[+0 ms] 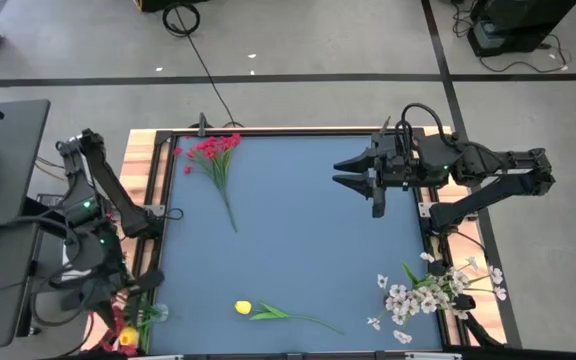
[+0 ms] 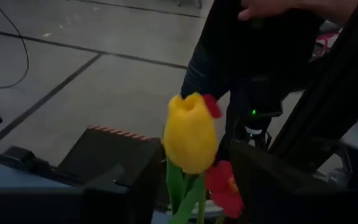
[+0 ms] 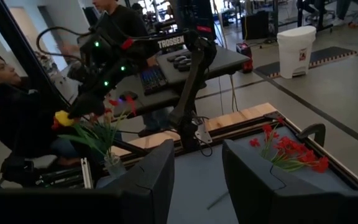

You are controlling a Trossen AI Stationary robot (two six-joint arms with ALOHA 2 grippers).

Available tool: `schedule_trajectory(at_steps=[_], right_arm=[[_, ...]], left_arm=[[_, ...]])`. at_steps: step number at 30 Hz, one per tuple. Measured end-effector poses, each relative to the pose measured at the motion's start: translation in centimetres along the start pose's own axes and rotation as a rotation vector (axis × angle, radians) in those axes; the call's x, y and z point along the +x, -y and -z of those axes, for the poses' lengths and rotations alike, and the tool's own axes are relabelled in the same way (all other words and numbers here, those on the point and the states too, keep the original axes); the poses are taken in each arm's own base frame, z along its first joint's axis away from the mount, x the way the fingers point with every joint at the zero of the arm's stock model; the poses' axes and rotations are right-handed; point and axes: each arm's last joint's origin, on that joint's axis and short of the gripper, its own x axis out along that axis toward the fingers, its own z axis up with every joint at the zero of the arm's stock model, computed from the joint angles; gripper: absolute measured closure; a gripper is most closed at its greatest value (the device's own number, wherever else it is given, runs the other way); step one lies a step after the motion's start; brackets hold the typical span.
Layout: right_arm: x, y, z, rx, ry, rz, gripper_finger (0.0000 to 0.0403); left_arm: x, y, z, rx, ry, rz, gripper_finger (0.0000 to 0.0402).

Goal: Sort flowers into vase by color
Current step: Put the top yellow tulip into the transparent vase, then put the red flowers into the transparent vase

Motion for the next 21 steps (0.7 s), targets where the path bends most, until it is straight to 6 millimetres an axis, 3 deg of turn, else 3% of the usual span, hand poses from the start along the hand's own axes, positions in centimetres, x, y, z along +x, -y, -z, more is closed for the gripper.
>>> schedule_trajectory(at_steps=[10, 21], right_arm=[[0.0, 0.0, 0.0, 0.000, 0.000, 0.000, 0.0259], [0.0, 0.0, 0.0, 0.000, 0.000, 0.000, 0.0259]], left_arm=[[-2.3, 0.2, -2.4, -0.044, 0.006, -0.061, 0.0194], [-6.4, -1.8, -5.4, -0.149, 0.091, -0.540, 0.0194]])
